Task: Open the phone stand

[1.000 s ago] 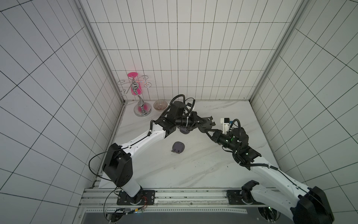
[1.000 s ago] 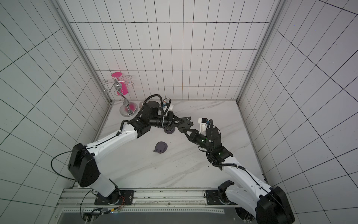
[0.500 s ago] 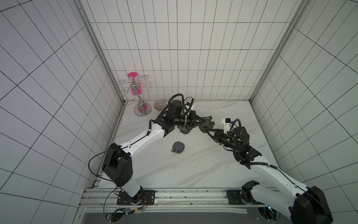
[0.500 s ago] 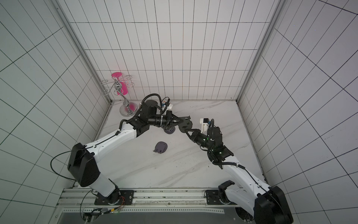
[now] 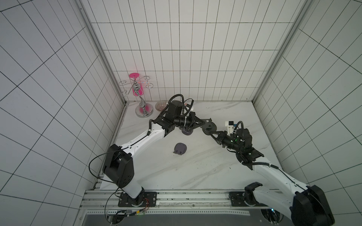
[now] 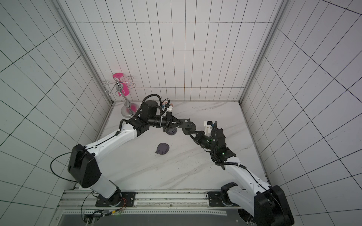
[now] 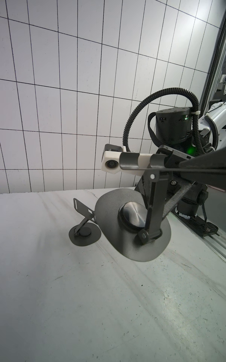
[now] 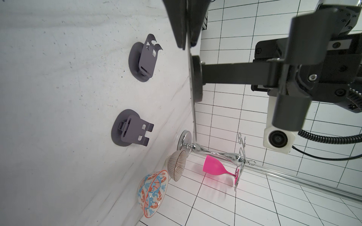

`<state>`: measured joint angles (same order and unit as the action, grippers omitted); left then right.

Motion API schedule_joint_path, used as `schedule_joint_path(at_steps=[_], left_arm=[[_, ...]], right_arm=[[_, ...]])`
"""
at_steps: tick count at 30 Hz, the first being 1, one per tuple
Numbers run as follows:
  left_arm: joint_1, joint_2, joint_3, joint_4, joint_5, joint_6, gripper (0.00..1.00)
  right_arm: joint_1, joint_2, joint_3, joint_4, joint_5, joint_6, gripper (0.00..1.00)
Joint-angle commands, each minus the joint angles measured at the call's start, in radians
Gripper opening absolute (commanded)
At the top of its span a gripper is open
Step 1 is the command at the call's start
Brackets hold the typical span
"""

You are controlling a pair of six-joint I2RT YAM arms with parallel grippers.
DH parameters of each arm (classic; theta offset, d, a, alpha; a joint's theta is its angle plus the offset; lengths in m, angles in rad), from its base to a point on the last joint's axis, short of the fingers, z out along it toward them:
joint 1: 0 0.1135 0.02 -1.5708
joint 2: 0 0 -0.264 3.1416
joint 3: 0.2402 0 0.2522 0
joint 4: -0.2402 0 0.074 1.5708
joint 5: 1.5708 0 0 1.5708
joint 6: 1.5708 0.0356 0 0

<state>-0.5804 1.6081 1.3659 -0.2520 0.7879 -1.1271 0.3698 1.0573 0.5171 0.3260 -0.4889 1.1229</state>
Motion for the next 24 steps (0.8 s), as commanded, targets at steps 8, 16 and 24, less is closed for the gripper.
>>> schedule_joint_path(at_steps=[8,16,24], left_arm=[[0.073,-0.016,0.258,-0.215,-0.088,0.292,0.0],[0.05,0.045,0.272,-0.245,-0.157,0.345,0.0],[0.027,0.148,0.412,-0.365,-0.241,0.426,0.0]], right_arm=[[-0.066,0.123,-0.075,-0.215,0.129,0.077,0.0],[-0.053,0.189,-0.078,-0.076,0.081,0.099,0.0],[-0.045,0.208,-0.041,-0.056,0.053,0.081,0.0]])
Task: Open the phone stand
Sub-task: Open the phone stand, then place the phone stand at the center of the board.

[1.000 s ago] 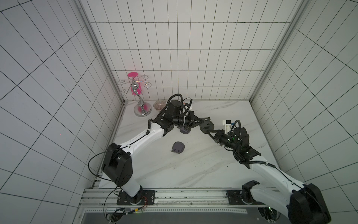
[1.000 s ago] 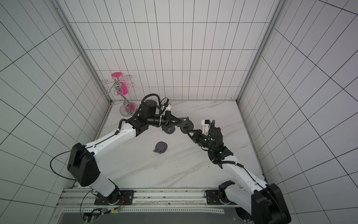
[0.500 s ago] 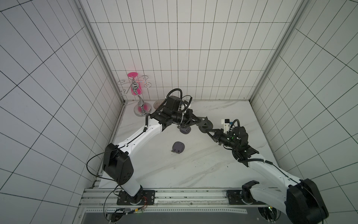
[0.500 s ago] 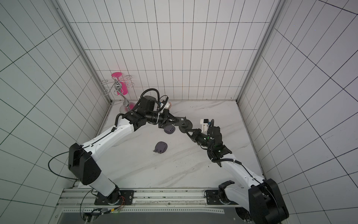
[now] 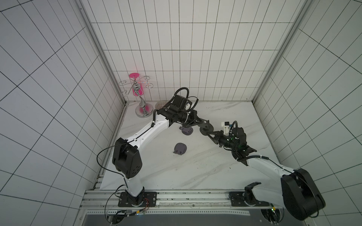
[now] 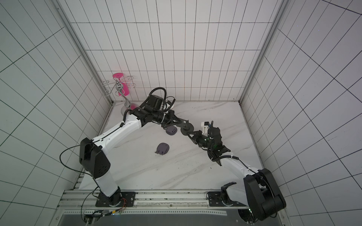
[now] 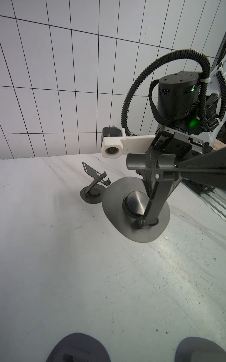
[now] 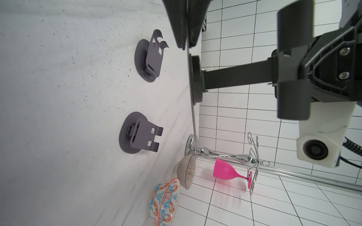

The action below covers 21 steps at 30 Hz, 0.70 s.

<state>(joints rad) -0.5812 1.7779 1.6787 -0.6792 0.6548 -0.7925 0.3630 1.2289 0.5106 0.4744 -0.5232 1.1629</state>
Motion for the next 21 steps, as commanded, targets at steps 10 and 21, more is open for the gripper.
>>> schedule_joint_path(at_steps=[10,21], left_arm=[[0.04,0.129,0.288,-0.063,-0.111,0.198,0.0],[-0.016,0.424,0.557,-0.246,-0.03,0.451,0.0]], right_arm=[[-0.041,-0.052,0.015,-0.294,0.018,-0.027,0.5],[-0.096,-0.517,0.186,-0.888,0.167,-0.232,0.53]])
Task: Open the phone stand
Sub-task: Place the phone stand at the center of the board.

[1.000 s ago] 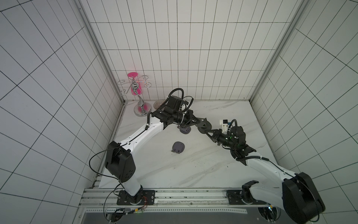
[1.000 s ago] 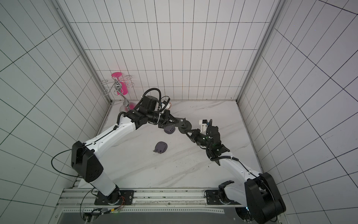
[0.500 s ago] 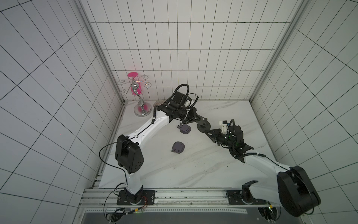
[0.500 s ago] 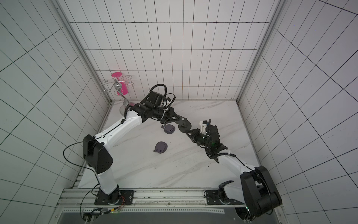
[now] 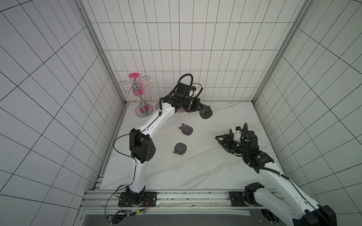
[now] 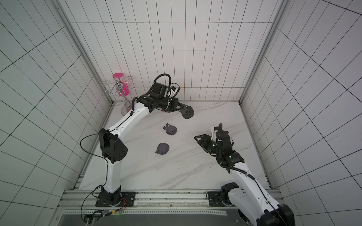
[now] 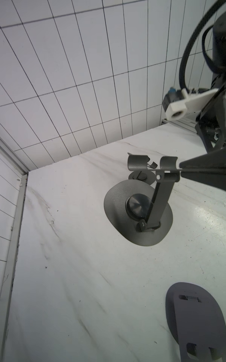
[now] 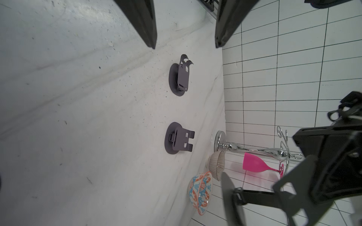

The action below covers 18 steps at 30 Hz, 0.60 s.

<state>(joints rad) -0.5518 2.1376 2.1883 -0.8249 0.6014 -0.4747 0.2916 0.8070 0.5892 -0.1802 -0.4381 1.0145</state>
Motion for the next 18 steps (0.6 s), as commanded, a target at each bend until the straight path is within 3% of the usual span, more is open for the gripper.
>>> schedule_joint_path(at_steps=[1,8,18], left_arm=[[-0.062,0.093,0.074,-0.129,0.008,0.165,0.0],[-0.148,0.24,0.195,-0.259,-0.111,0.302,0.0],[-0.199,0.316,0.221,-0.329,-0.224,0.361,0.0]], right_arm=[[-0.034,-0.136,0.145,-0.295,0.105,-0.106,0.54],[-0.049,-0.244,0.355,-0.58,0.27,-0.244,0.56],[-0.05,-0.259,0.298,-0.61,0.288,-0.258,0.57]])
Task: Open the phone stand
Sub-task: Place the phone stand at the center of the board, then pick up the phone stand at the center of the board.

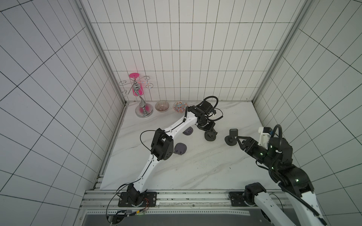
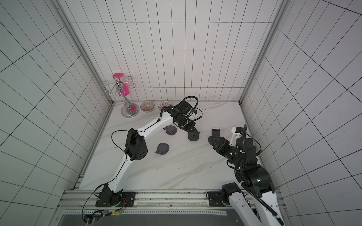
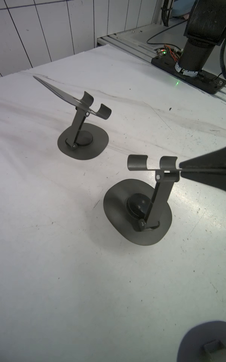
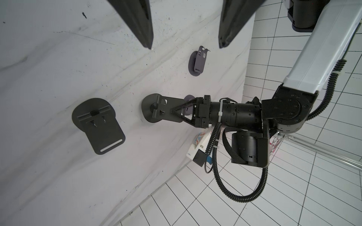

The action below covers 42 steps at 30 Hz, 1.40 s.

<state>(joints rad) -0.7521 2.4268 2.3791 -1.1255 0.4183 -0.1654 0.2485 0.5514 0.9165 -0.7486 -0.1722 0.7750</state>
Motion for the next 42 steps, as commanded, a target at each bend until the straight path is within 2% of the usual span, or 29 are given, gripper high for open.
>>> schedule_joint_path(at_steps=[1,10,11,14,16,22,29,31,34,37,40,42], left_arm=[[0.003,0.033,0.032,-0.028,-0.039,0.054,0.0],[0.006,0.09,0.081,-0.028,-0.043,0.061,0.0],[0.006,0.091,0.085,-0.026,-0.041,0.062,0.04],[0.007,0.079,0.091,-0.015,-0.037,0.06,0.28],[0.008,0.064,0.091,-0.007,-0.036,0.057,0.39],[0.016,0.015,0.092,0.018,-0.024,0.039,0.48],[0.07,-0.118,0.053,0.088,0.021,-0.019,0.61],[0.096,-0.182,0.0,0.11,0.043,-0.031,0.66],[0.14,-0.329,-0.16,0.176,-0.003,-0.044,0.67],[0.204,-0.489,-0.411,0.284,-0.033,-0.069,0.66],[0.292,-0.621,-0.698,0.415,0.004,-0.106,0.64],[0.337,-0.676,-0.834,0.476,0.011,-0.125,0.61]], right_arm=[[-0.008,-0.004,-0.033,-0.041,0.025,-0.019,0.57],[-0.011,0.007,-0.056,-0.036,0.026,-0.034,0.57],[-0.012,0.01,-0.059,-0.031,0.023,-0.033,0.57],[-0.015,0.018,-0.068,-0.02,0.005,-0.026,0.57],[-0.017,0.021,-0.07,-0.013,-0.004,-0.023,0.57],[-0.02,0.018,-0.075,-0.001,-0.018,-0.015,0.54],[-0.02,0.013,-0.064,-0.001,-0.014,-0.019,0.53],[-0.02,0.018,-0.051,-0.001,-0.013,-0.027,0.53],[-0.02,0.034,-0.03,0.0,-0.03,-0.046,0.54],[-0.02,0.075,-0.028,0.06,-0.114,-0.055,0.53],[-0.009,0.13,-0.041,0.147,-0.225,-0.06,0.52],[0.026,0.164,-0.05,0.201,-0.232,-0.058,0.52]])
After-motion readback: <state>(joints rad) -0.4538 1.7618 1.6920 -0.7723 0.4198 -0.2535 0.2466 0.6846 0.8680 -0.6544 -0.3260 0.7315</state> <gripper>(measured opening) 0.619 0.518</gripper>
